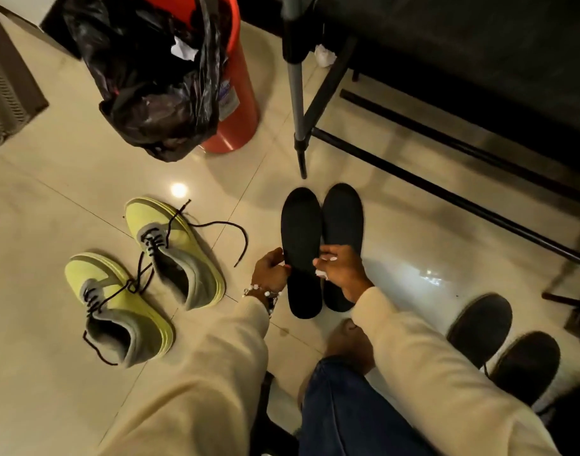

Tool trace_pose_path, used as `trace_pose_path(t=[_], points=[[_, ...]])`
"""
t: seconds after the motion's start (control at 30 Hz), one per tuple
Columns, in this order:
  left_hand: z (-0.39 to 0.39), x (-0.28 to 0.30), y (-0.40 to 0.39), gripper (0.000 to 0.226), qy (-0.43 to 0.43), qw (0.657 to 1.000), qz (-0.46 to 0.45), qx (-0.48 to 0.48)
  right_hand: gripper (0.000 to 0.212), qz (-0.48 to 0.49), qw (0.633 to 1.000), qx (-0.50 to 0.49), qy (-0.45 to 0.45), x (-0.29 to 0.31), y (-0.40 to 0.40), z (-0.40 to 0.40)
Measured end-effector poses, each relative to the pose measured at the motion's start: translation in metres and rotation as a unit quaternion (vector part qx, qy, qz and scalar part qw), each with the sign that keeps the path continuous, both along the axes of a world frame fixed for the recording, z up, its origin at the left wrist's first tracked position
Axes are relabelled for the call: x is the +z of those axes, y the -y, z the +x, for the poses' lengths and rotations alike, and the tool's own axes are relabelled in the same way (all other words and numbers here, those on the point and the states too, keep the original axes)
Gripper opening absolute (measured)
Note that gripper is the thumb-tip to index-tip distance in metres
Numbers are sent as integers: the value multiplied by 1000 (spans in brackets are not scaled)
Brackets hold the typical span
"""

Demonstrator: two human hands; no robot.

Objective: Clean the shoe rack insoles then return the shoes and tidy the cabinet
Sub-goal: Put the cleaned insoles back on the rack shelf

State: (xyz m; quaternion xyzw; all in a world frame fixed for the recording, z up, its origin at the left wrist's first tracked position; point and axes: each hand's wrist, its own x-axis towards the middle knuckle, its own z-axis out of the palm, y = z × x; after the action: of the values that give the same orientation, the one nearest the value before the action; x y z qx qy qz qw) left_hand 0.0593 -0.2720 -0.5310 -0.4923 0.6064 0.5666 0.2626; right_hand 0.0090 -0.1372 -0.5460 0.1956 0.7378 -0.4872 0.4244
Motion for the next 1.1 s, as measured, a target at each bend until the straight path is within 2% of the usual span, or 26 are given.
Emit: trace_pose_path(t=[0.1, 0.23, 0.3, 0.43, 0.53, 0.63, 0.7, 0.77, 0.87, 0.97, 1.1], points=[[1, 3, -1, 58, 7, 1000, -3, -11, 46, -1, 1000, -11, 4, 2, -4, 2], [-1, 24, 2, 48, -3, 1000, -19, 2, 24, -49, 995, -75, 54, 23, -10, 1], [-4, 44, 4, 44, -7, 1000, -10, 0, 11, -84, 987, -111, 81, 47, -16, 0], [-14, 114, 2, 35, -35, 998, 54, 22, 14, -153, 965, -191, 92, 116, -30, -10], [-25, 182, -8, 22, -87, 993, 78, 17, 4, -234, 937, -251, 69, 188, -37, -19], [-34, 255, -26, 23, -159, 986, 49, -28, 19, -284, 914, -289, 29, 264, -52, -18], [-38, 295, -40, 20, -209, 975, 26, -64, 35, -290, 912, -289, -9, 306, -63, -12], [-34, 336, -61, 17, -253, 961, 11, -113, 48, -279, 920, -271, -60, 343, -81, 2], [-20, 384, -101, 19, -306, 932, -13, -195, 45, -231, 932, -233, -151, 383, -114, 28], [3, 412, -156, 19, -344, 900, -6, -267, 30, -190, 914, -278, -225, 404, -163, 62], [31, 417, -230, 24, -350, 881, 22, -316, 34, -141, 879, -378, -253, 407, -236, 104]])
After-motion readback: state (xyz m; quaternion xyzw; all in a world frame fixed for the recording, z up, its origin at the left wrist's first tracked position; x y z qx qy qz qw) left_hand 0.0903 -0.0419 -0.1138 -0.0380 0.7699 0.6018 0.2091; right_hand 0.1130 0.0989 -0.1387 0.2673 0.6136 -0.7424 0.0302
